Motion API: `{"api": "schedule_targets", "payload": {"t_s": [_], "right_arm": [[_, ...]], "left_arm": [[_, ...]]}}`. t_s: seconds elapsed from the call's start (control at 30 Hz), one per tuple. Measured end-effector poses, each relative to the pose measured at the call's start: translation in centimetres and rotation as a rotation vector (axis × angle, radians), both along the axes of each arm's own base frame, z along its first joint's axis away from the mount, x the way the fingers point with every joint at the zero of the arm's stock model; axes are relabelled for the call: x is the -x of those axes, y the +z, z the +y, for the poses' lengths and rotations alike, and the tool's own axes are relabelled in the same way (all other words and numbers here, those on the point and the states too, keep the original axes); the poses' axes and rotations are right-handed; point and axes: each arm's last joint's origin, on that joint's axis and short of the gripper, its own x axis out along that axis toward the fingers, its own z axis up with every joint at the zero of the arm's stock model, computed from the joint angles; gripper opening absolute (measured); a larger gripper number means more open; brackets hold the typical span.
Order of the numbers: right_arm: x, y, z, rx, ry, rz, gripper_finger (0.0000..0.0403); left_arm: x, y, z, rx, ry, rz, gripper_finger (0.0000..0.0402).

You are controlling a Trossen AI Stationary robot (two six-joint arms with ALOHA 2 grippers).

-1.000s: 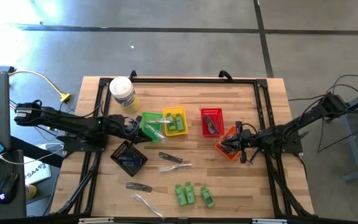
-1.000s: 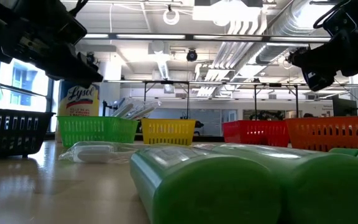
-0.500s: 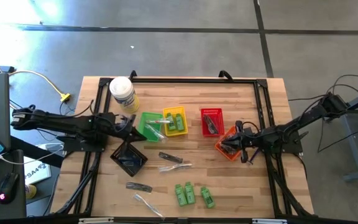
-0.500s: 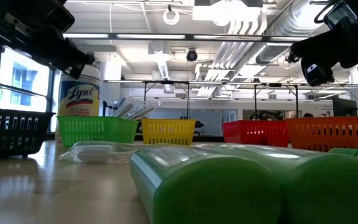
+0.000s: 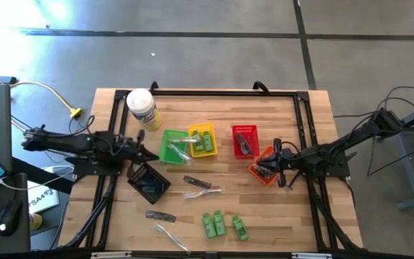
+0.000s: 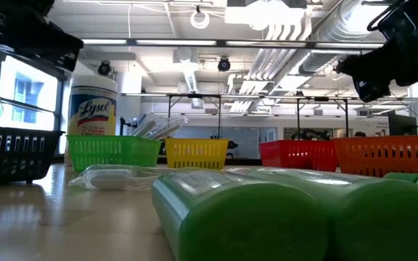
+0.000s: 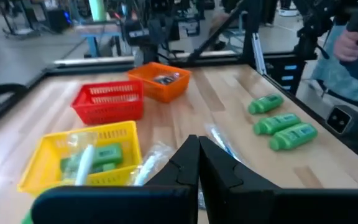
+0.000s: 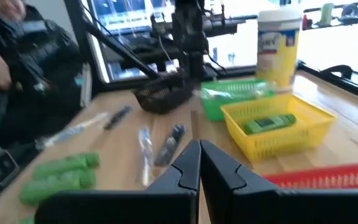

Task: Pick & Place Travel size toiletries
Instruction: Put the right green shampoo into yellow basket

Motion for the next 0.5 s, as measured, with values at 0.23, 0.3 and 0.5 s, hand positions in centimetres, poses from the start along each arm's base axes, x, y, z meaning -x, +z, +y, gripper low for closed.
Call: {"api": "schedule_targets", "payload": {"t_s": [0.23, 0.3, 0.5], "right_arm": [[0.2, 0.7, -1.2, -0.021, -0.021, -0.048, 0.0002], [0.3, 0.9, -1.8, -0.040, -0.045, -0.064, 0.0002], [0.4, 1.4, -3.2, -0.085, -0.002, -0.103, 0.0002]], "left_arm": [[2.0, -0.1, 0.4, -0.066, 0.047, -0.029, 0.0000], [2.2, -0.2, 0.7, -0.067, 0.114, -0.028, 0.0000], [2.6, 0.0, 0.7, -0.053, 0.127, -0.065, 0.0000]]}}
